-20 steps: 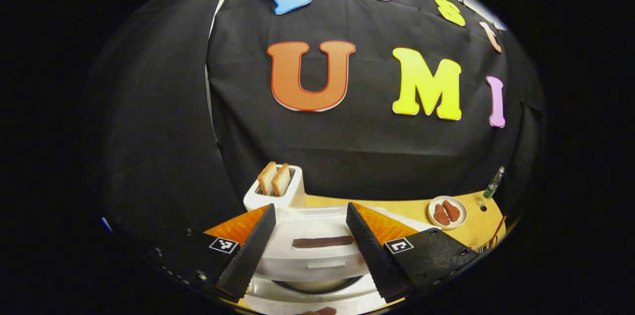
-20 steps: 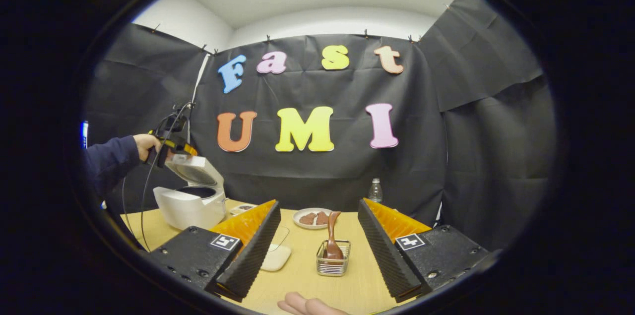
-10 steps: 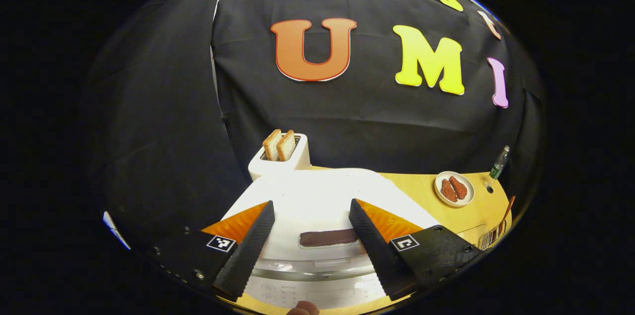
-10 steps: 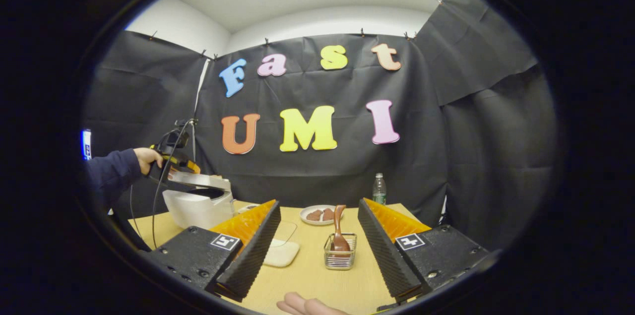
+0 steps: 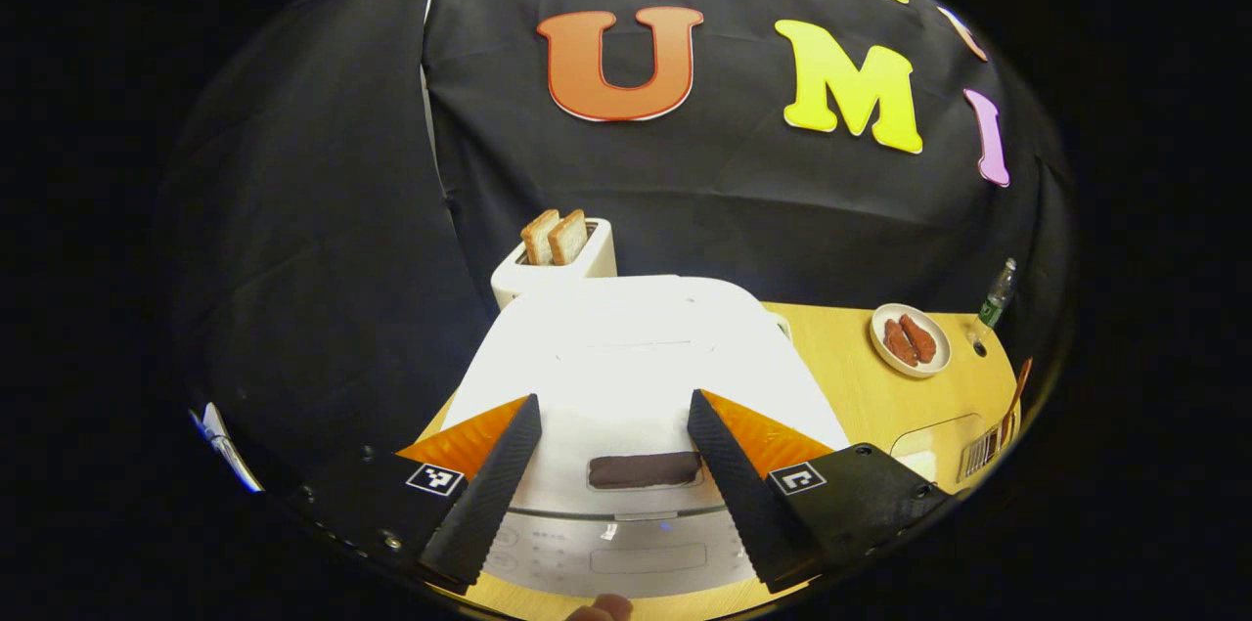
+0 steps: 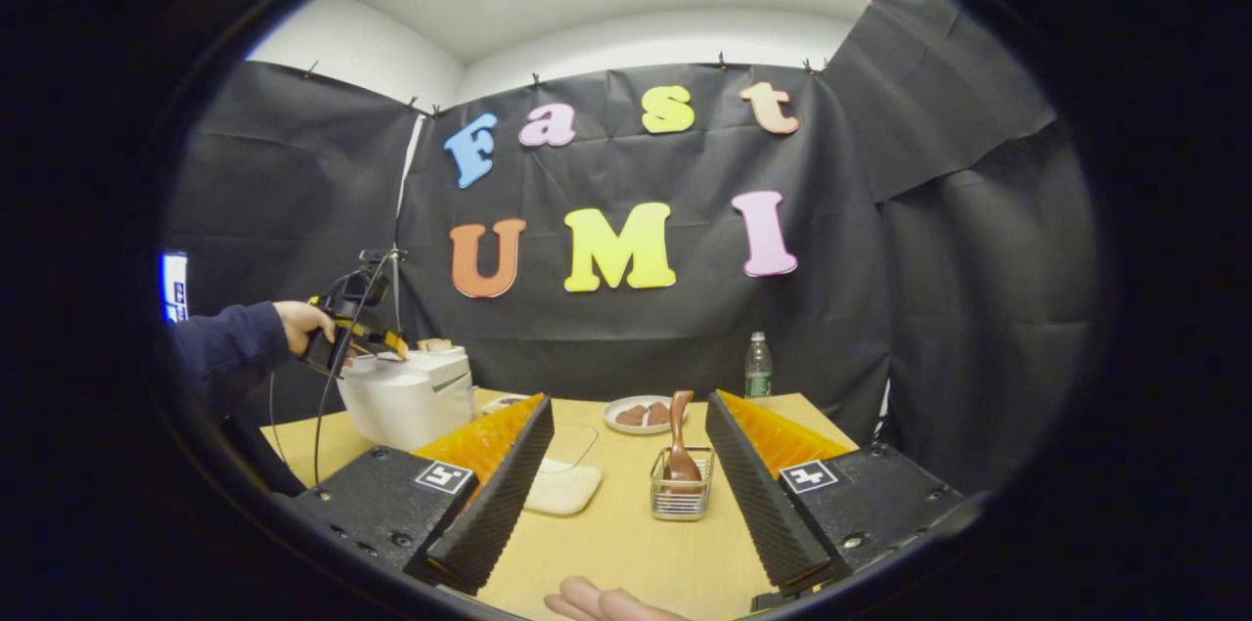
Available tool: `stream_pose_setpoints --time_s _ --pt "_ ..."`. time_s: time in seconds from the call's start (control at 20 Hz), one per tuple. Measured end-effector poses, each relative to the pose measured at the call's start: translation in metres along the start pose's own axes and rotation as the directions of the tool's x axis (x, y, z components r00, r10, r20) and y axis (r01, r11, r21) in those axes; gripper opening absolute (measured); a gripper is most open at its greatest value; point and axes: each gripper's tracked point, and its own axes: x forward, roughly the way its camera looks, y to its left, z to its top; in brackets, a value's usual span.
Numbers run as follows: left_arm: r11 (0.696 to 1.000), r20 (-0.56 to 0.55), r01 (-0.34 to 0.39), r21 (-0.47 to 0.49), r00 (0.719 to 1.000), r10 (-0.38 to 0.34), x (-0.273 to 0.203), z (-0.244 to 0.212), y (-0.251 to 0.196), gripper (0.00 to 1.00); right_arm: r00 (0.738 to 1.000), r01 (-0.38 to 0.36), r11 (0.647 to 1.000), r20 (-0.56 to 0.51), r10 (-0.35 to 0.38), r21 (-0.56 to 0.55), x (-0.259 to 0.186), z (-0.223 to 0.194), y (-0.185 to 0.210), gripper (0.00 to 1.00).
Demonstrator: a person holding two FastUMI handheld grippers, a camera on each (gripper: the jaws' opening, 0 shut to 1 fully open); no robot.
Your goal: Close the left gripper, press the button to open the rice cooker; take a wooden spoon from the chopstick holder with the right hand, scoop a spoonful of rice and pour it into the rice cooker, then put the wooden spoon back into the chopstick holder.
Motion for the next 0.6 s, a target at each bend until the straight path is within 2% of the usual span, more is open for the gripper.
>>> stream_pose_setpoints --time_s 0.2,0.45,0.55,0.6 --pt "1.0 0.026 -0.01 -0.003 1.0 0.01 -0.005 -0.004 -0.005 0.98 1.0 0.001 1.0 0.012 -0.001 -0.005 -0.009 -0.001 0.004 0.99" --pt "0.992 0.068 -0.051 0.112 0.997 0.044 -0.012 -0.01 -0.011 0.96 1.0 0.002 1.0 0.006 -0.002 -0.002 -0.026 -0.006 0.004 0.99" --pt "0.992 0.056 -0.039 0.121 0.998 0.033 -0.019 -0.014 -0.018 0.96 1.0 0.018 1.0 0.016 -0.018 -0.009 -0.032 -0.003 0.001 0.98" --pt "0.994 0.042 -0.008 0.111 0.999 0.003 -0.022 -0.017 -0.025 0.96 1.0 0.022 1.0 0.021 -0.022 -0.015 -0.036 -0.001 0.001 0.98"
